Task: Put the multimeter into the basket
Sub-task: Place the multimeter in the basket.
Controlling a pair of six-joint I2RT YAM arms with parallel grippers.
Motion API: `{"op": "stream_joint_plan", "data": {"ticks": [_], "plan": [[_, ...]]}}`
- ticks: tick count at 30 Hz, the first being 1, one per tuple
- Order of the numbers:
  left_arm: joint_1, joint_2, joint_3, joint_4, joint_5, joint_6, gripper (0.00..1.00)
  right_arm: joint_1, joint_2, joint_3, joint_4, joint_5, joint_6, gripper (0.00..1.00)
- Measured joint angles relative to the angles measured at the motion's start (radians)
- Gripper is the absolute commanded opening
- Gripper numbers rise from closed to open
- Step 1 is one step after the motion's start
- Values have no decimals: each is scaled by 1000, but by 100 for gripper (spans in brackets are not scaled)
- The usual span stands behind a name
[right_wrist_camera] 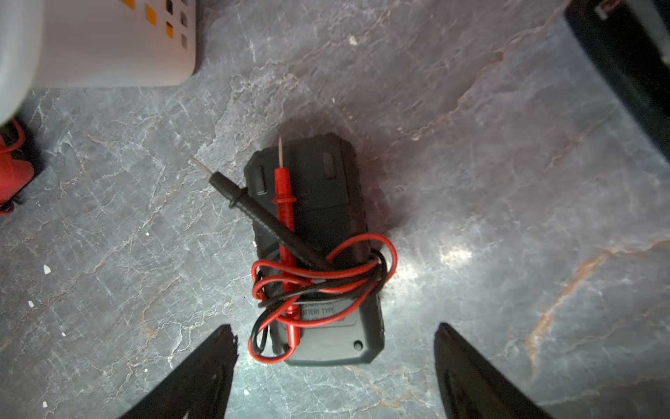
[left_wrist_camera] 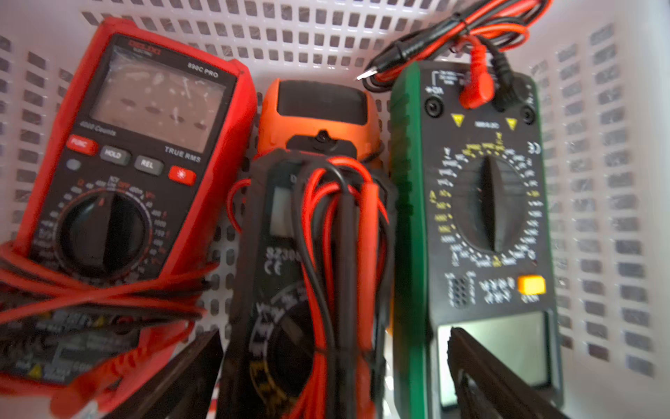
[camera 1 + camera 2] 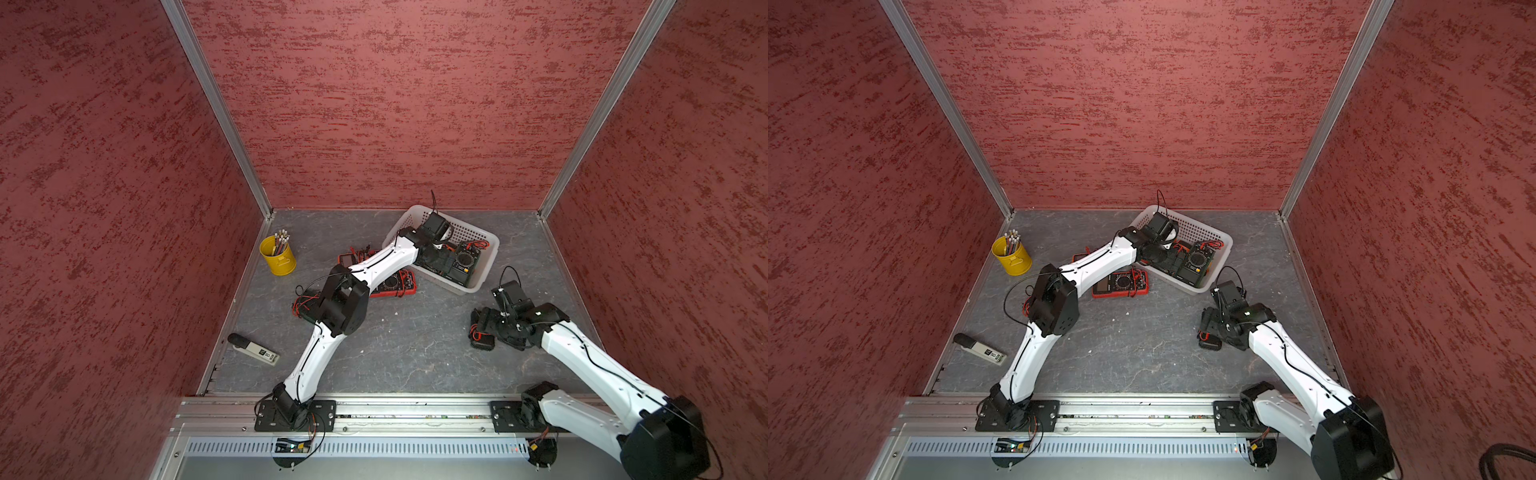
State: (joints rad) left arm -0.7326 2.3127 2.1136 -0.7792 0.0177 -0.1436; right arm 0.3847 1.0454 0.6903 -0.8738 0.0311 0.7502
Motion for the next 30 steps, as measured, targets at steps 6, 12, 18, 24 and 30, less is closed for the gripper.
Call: {"op": "stream_joint_plan", "data": {"ticks": [6,12,18,24,30], "plan": [[-1,-206,-182,69,-27,-17,100,9,49,0,14,-32,-16,97],[39,-472,-420,204,-43,-62,100,34,143,16,11,-24,-26,98],[122,-704,-716,341,-44,-131,100,72,244,71,12,-3,-34,98],[213,-886,-925,431,-23,-191,100,80,332,111,13,33,-40,96],[270,-996,-1011,487,5,-225,100,80,394,120,18,53,-43,91]]}}
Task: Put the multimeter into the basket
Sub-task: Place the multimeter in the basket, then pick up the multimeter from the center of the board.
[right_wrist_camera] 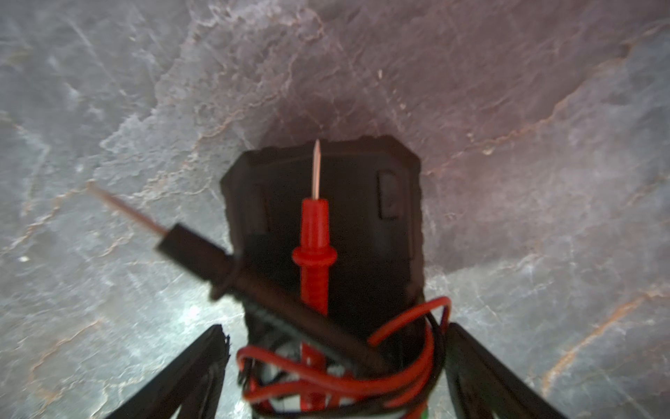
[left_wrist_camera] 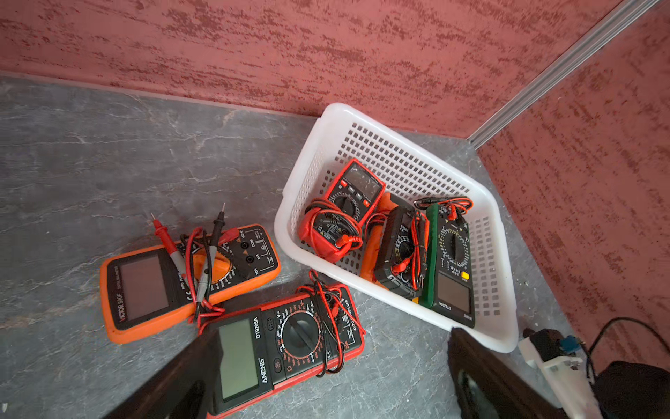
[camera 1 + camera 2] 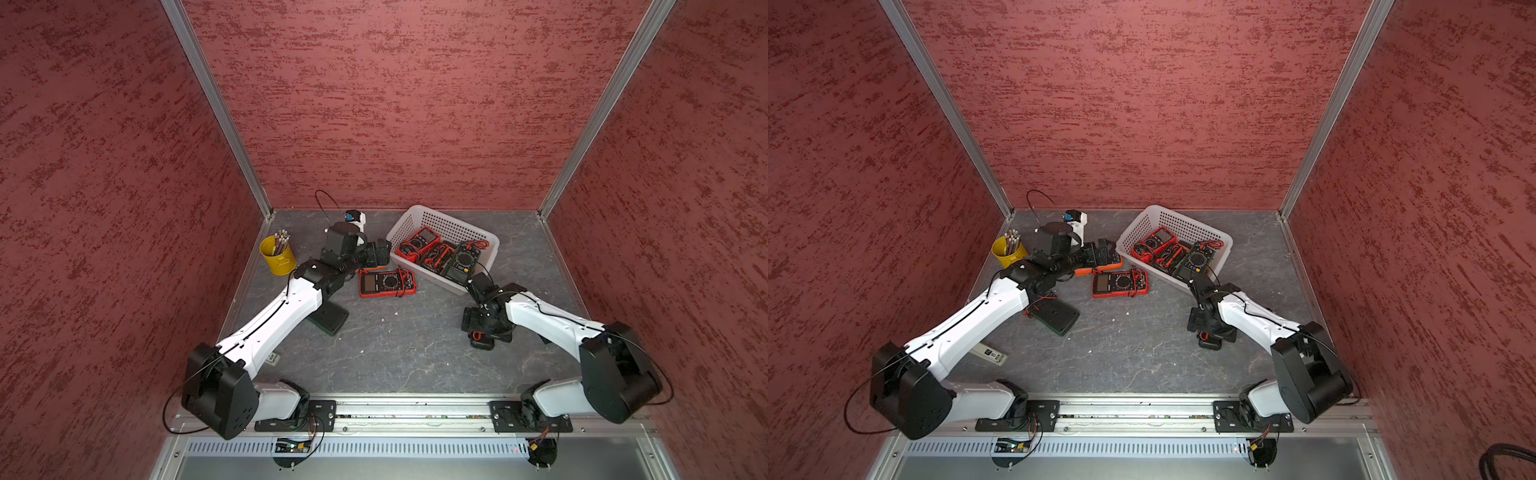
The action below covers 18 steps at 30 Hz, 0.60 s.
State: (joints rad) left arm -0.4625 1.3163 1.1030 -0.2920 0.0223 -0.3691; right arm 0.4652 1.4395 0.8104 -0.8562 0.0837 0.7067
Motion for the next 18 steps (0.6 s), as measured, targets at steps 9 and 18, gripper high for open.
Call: {"op": "stream_joint_plan", "data": {"ticks": [9,18], "plan": [[30,-13,-37,31,47,-27,100,5,10,-1,0,8,11,76],[42,-12,-38,40,73,-39,100,10,-63,-8,-7,10,19,60]]}}
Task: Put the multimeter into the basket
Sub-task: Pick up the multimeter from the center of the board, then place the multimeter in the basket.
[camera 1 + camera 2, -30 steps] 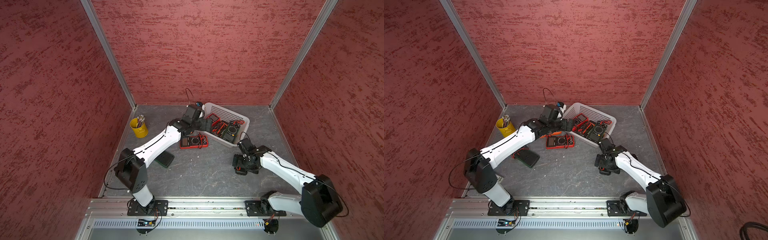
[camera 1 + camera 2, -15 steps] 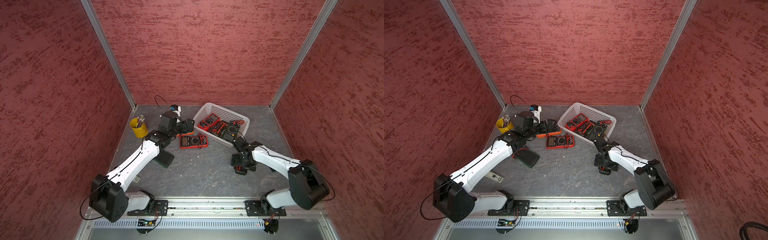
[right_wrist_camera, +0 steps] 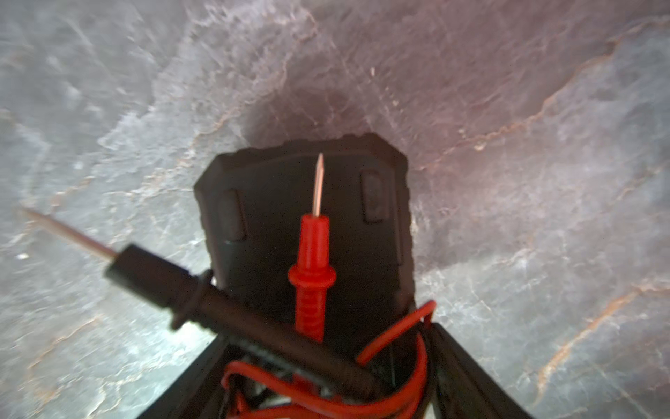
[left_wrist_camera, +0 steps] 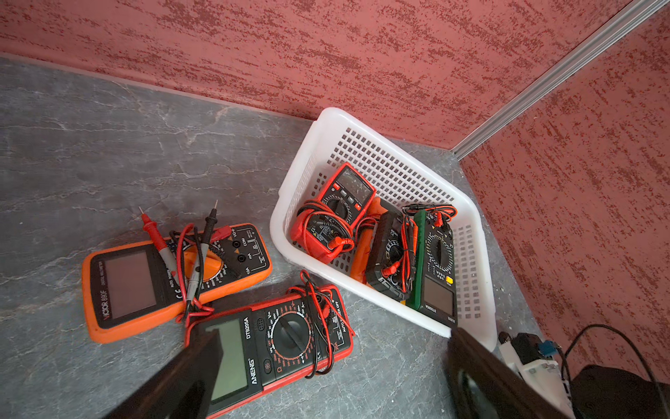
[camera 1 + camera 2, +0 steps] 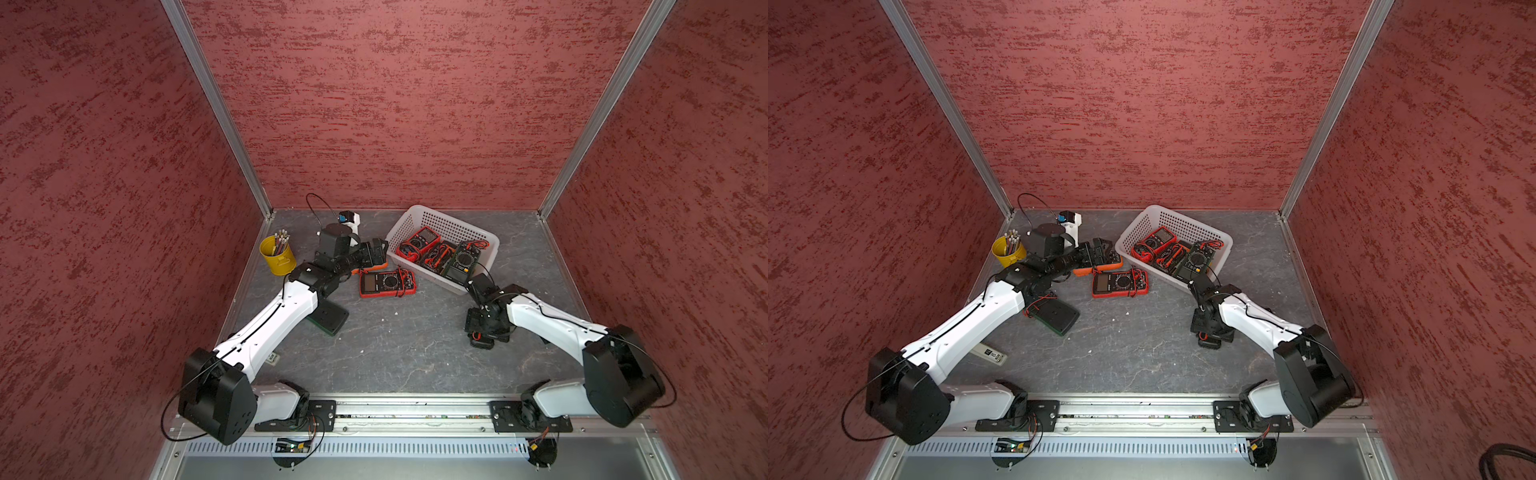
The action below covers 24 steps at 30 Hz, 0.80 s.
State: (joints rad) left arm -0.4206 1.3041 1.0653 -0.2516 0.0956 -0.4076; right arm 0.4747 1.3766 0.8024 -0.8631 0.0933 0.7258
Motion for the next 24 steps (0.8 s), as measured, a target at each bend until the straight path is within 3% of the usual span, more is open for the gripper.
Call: {"op": "stream_joint_plan", "data": {"ticks": [14,24], "plan": [[40,-40,-24,-3,5,0,100,2,-307,123,-69,-117,-95,51],[66,-79,-30,-14,11,1,100,2,-295,298,-60,-285,-214,51]]}}
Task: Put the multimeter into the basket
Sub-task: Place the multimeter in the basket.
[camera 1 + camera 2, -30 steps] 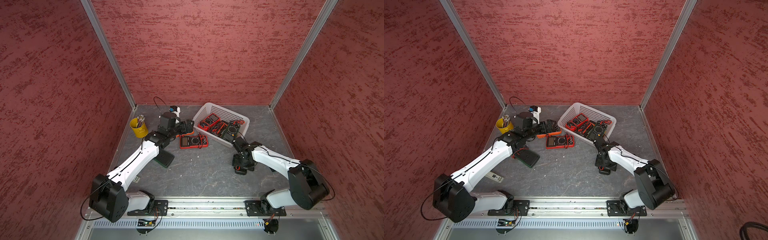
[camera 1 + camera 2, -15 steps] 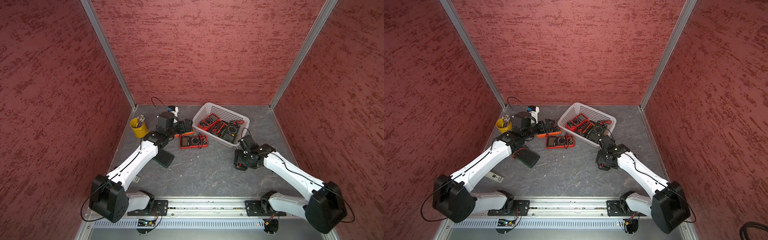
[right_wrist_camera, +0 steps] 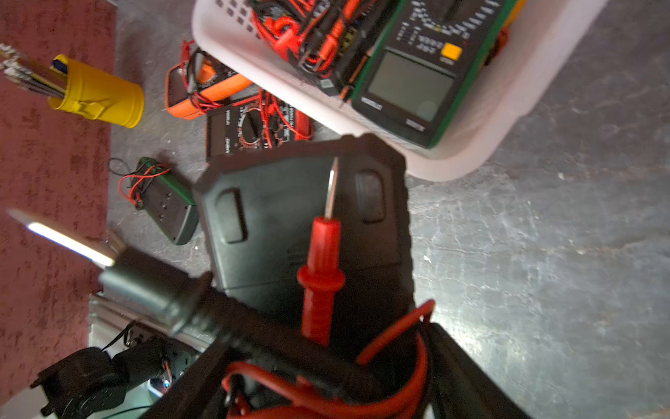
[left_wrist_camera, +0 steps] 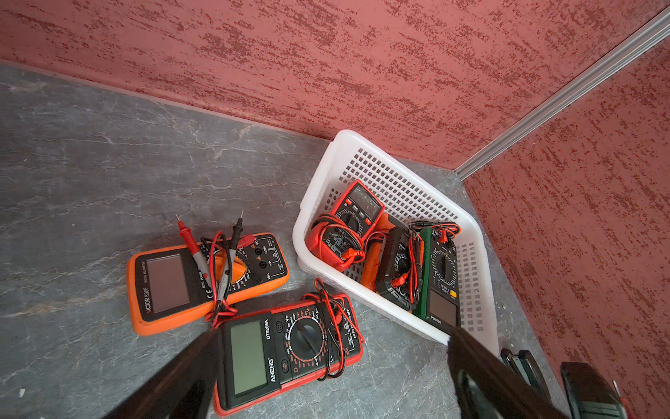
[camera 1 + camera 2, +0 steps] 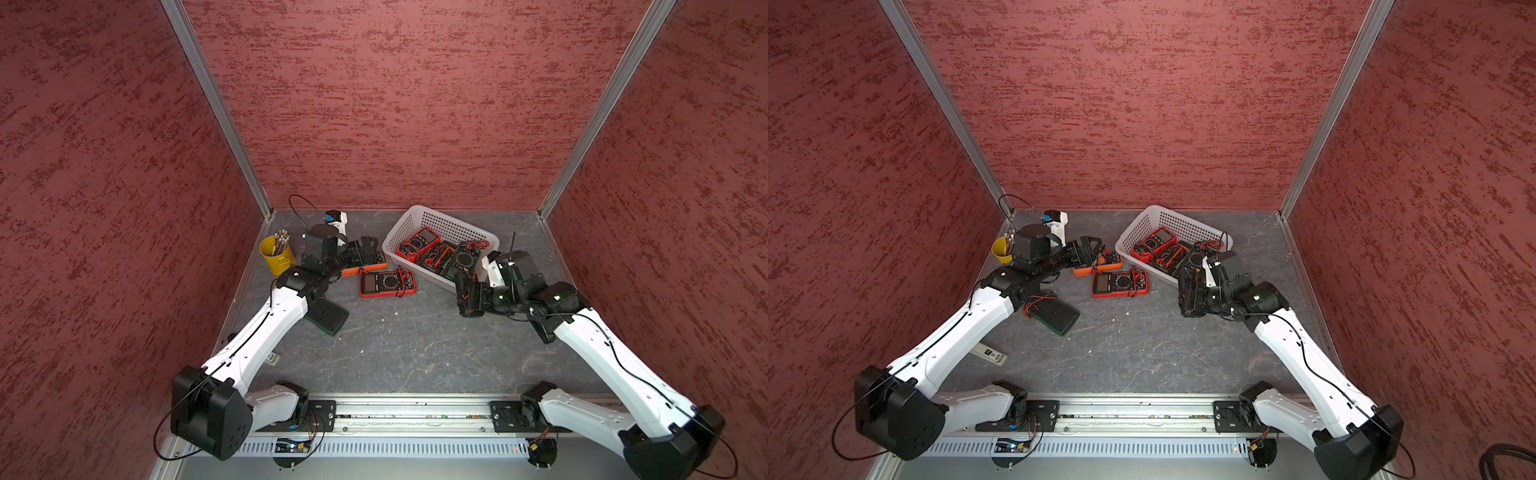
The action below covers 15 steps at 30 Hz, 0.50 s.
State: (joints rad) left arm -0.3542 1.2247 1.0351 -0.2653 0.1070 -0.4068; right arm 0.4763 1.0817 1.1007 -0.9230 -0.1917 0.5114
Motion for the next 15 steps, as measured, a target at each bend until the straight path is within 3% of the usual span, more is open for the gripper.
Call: {"op": "stream_joint_plan", "data": {"ticks": [15], "plan": [[36,-74,-55,-28,0,9,100,-2,501,570,16,165,-328,48]]}}
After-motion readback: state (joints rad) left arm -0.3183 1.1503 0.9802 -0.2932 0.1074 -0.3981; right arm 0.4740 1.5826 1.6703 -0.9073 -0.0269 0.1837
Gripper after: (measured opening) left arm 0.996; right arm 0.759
